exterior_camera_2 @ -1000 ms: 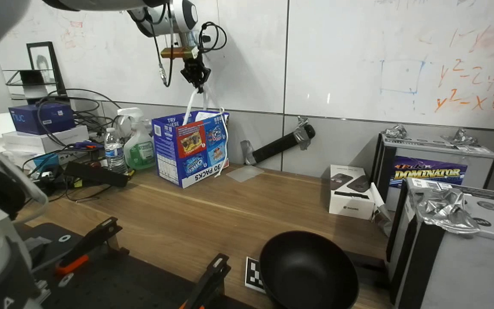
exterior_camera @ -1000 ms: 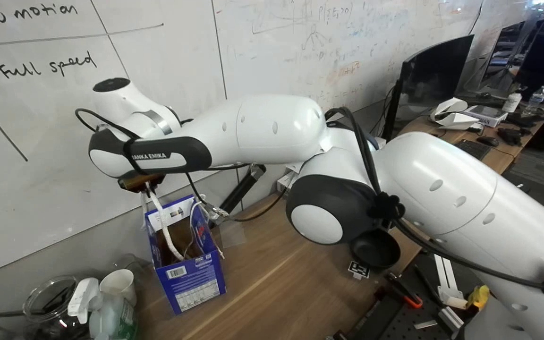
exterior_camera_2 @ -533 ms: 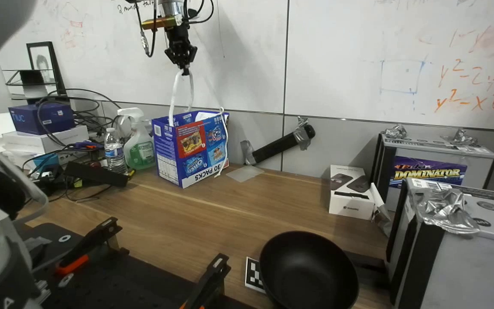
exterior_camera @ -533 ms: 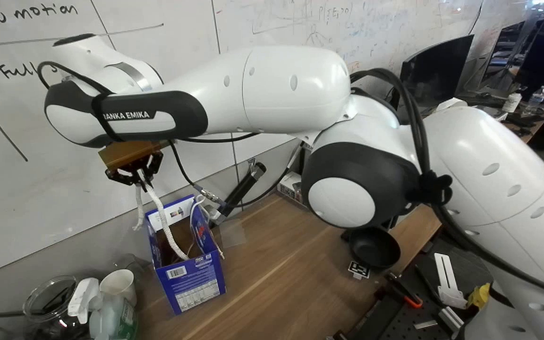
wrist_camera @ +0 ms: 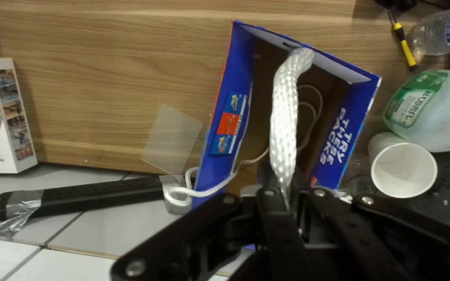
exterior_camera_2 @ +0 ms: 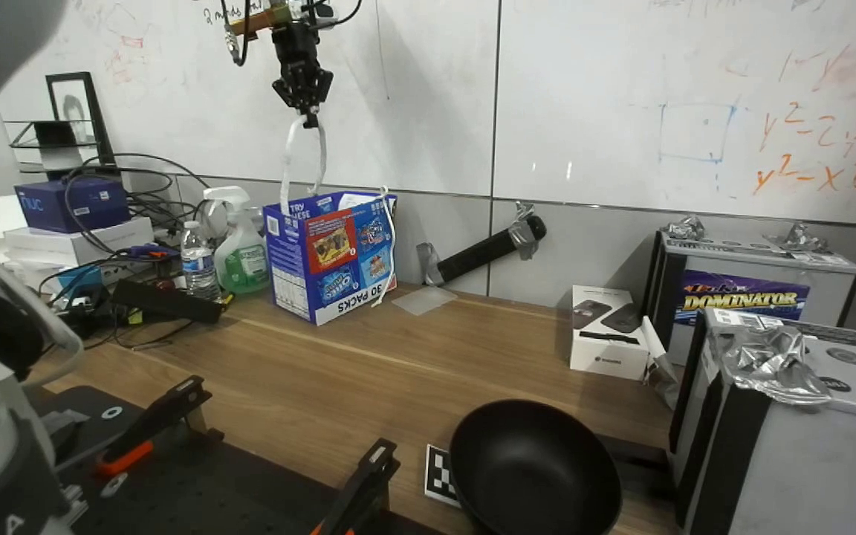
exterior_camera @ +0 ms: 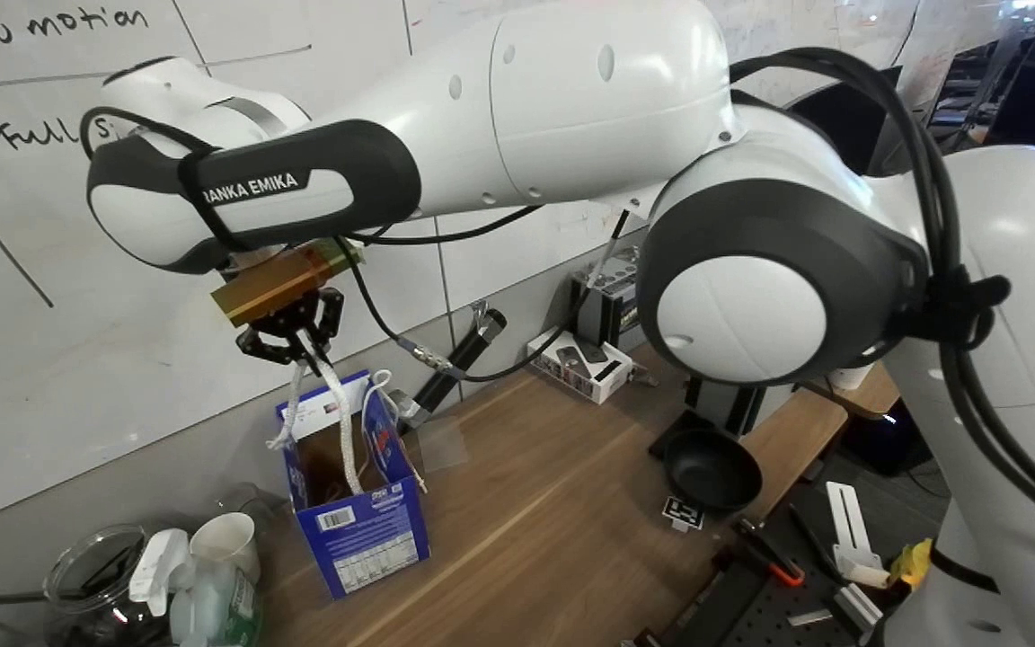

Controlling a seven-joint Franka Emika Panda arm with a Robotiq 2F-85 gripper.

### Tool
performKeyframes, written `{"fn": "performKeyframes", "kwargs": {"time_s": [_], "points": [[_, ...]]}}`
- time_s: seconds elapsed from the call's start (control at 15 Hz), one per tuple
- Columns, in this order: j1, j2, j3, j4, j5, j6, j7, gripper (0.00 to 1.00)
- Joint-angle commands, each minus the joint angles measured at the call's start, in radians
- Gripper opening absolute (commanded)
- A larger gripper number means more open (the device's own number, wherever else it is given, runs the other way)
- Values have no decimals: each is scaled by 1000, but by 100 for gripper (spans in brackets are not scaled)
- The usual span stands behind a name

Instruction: Pick up the ropes and put them into the blue box.

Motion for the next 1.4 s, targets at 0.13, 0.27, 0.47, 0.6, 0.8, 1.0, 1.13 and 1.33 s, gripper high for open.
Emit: {"fn": "performKeyframes", "kwargs": {"time_s": [0.13,0.27,0.47,0.6,0.8,1.0,1.13,1.33], "points": [[13,-150,-36,-257,-88,56,97,7],[8,-159,-35,-302,-93,81,104,7],[5,-159,-44,-345,-110,179,107,7],[-41,-148,4,-353,-145,247,118,7],[-67,-130,17,-356,-159,334,110,7],[-95,-118,29,-367,-142,414,106,7],[-116,-108,40,-375,-119,472,102,7],[-137,-95,49,-384,-96,547,101,7]]}}
